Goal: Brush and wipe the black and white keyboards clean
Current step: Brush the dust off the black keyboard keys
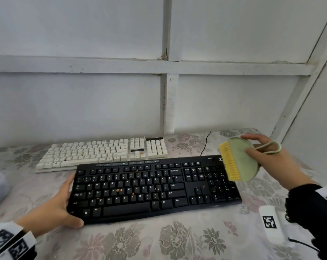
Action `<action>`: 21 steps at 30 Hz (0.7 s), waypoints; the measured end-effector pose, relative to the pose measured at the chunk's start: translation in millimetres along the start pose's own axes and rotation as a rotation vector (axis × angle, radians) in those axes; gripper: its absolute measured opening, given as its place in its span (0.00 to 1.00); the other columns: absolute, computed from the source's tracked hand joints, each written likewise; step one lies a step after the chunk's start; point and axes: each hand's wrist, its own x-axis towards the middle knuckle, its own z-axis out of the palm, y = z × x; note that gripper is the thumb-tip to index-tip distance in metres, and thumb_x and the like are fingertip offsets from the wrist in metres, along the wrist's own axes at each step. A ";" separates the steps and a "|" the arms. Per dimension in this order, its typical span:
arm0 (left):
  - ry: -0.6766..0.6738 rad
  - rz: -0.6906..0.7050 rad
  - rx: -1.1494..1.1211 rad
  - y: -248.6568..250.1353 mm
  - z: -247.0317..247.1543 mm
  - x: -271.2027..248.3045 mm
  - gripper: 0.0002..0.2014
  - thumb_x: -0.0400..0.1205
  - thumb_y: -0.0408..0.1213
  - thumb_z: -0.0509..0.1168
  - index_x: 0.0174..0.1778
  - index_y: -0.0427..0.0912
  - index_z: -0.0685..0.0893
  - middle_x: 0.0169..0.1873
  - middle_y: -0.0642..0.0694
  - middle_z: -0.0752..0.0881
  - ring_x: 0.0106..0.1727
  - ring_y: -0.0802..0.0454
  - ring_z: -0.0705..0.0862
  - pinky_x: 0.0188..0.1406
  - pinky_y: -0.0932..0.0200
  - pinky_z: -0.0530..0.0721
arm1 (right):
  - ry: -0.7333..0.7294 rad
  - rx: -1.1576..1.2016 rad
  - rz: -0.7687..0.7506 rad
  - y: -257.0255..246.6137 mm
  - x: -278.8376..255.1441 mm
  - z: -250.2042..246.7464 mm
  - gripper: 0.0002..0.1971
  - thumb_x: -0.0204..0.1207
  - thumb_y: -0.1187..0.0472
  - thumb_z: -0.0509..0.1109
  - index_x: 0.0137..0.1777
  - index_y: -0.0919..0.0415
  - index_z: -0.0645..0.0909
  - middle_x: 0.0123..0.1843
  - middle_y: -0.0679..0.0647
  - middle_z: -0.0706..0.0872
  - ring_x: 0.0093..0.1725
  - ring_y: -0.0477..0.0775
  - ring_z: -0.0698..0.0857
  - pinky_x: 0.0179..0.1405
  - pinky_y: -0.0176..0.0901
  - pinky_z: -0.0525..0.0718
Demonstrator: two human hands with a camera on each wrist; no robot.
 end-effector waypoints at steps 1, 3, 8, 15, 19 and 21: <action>0.002 0.003 0.001 -0.9 -0.5 0.4 0.71 0.28 0.35 0.87 0.61 0.80 0.56 0.58 0.42 0.84 0.57 0.44 0.85 0.49 0.52 0.83 | -0.020 -0.032 0.015 0.3 -3.4 2.7 0.16 0.79 0.66 0.67 0.54 0.41 0.84 0.47 0.58 0.87 0.40 0.54 0.84 0.32 0.40 0.78; -0.006 0.002 0.006 -1.5 -1.6 0.6 0.71 0.27 0.38 0.87 0.62 0.80 0.56 0.58 0.42 0.84 0.57 0.44 0.86 0.48 0.53 0.84 | -0.072 -0.060 0.053 4.9 -12.8 5.4 0.15 0.78 0.66 0.68 0.52 0.42 0.85 0.48 0.58 0.87 0.40 0.53 0.84 0.32 0.37 0.77; -0.026 -0.008 0.001 2.4 -0.4 -0.8 0.77 0.26 0.40 0.86 0.70 0.73 0.51 0.58 0.42 0.83 0.55 0.47 0.86 0.44 0.57 0.84 | -0.124 -0.112 0.083 0.3 -21.1 -1.3 0.17 0.77 0.67 0.69 0.47 0.40 0.87 0.43 0.60 0.86 0.39 0.56 0.83 0.36 0.45 0.77; -0.035 -0.011 0.010 4.1 1.1 -2.8 0.79 0.26 0.38 0.86 0.71 0.72 0.50 0.59 0.43 0.82 0.56 0.47 0.85 0.45 0.57 0.84 | 0.004 -0.065 0.036 -8.4 -18.1 14.0 0.16 0.78 0.67 0.66 0.53 0.42 0.84 0.45 0.59 0.87 0.38 0.55 0.83 0.31 0.44 0.79; -0.051 -0.021 0.039 4.1 -0.2 -3.7 0.80 0.29 0.35 0.86 0.75 0.69 0.49 0.59 0.44 0.82 0.57 0.47 0.84 0.48 0.56 0.82 | -0.064 -0.129 0.093 -2.5 -30.2 14.0 0.14 0.76 0.69 0.67 0.50 0.46 0.85 0.42 0.59 0.85 0.35 0.56 0.81 0.28 0.41 0.77; -0.054 -0.025 0.033 5.9 1.3 -4.9 0.80 0.30 0.34 0.86 0.76 0.69 0.48 0.60 0.45 0.82 0.57 0.49 0.84 0.46 0.59 0.82 | -0.063 -0.140 0.093 -5.2 -26.7 9.6 0.15 0.76 0.68 0.68 0.48 0.45 0.86 0.39 0.56 0.83 0.34 0.55 0.80 0.30 0.42 0.76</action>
